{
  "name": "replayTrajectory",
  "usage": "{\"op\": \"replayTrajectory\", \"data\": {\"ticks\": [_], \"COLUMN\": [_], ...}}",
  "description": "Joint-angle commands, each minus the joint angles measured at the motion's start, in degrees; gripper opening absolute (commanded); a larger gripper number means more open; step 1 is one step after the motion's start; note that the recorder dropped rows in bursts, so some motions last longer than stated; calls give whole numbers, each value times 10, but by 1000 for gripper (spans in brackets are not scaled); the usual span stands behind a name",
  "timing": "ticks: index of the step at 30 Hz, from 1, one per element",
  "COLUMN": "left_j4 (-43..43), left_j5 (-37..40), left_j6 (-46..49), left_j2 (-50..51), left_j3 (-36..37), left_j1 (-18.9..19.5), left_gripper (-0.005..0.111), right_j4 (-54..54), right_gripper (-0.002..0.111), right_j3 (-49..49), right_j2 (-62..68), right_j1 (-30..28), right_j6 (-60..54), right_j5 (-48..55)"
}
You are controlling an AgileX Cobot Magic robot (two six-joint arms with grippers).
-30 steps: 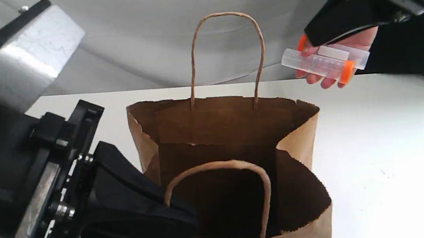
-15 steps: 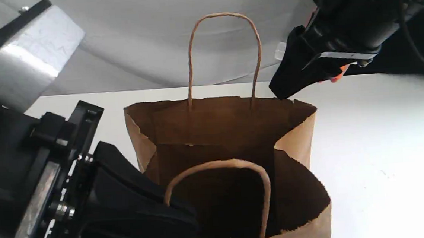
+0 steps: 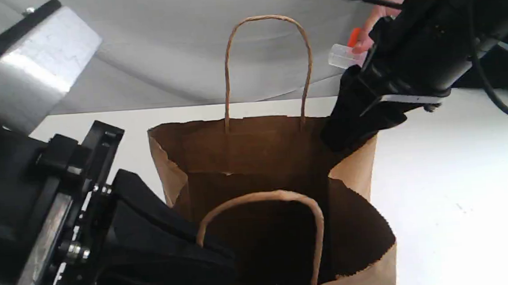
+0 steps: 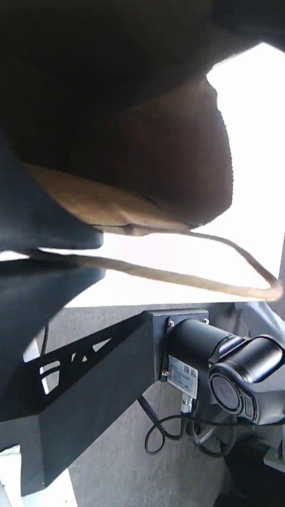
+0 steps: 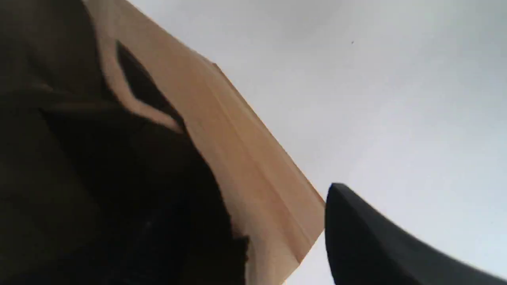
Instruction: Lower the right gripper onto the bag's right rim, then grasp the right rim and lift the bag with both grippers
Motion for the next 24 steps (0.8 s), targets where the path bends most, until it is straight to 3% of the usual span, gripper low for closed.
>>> {"op": "replayTrajectory", "data": {"ticks": [1, 7, 16, 24], "left_j4": [-9, -9, -36, -54], "left_j5": [5, 8, 8, 23], "left_j6": [-5, -5, -5, 5], "left_j2": [0, 0, -1, -1], "left_j3": [3, 3, 1, -16], "left_j1": [-5, -5, -5, -3], "left_gripper": [0, 0, 0, 0], "right_j4": [5, 28, 57, 155], "right_gripper": [47, 0, 0, 0], "right_j3": [7, 7, 4, 4], "right_j2": [-2, -2, 46, 105], "right_j1": [1, 1, 0, -28], "right_j6": [-10, -8, 33, 17], "right_j5": [0, 0, 0, 0]}}
